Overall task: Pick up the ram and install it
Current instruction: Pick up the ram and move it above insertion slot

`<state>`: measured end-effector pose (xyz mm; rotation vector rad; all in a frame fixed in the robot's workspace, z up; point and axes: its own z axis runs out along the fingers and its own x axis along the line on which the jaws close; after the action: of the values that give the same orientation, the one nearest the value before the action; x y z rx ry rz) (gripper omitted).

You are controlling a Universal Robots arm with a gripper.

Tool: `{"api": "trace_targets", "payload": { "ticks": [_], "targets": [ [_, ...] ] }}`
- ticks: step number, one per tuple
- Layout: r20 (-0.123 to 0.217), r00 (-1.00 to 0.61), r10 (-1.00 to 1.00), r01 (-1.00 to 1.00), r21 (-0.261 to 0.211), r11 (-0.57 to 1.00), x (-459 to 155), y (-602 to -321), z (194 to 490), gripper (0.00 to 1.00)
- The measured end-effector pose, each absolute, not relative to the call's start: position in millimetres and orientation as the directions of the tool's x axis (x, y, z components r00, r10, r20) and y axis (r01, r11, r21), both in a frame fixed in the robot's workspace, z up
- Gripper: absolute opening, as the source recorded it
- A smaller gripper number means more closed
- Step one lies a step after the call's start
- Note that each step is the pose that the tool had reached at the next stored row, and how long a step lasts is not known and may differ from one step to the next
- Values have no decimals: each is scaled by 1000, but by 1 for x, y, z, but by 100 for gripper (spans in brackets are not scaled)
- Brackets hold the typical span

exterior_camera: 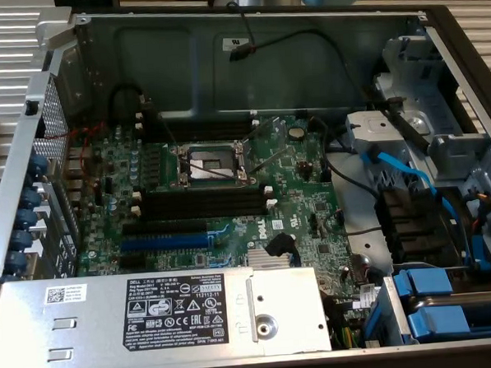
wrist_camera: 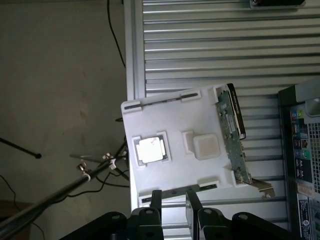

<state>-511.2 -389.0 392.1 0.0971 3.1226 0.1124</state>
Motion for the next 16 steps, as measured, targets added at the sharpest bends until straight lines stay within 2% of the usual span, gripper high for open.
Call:
{"api": "trace_targets", "payload": {
  "ticks": [16],
  "targets": [
    [-13, -999, 34, 33, 89, 995, -514, -404, 390, 33]
  ]
}}
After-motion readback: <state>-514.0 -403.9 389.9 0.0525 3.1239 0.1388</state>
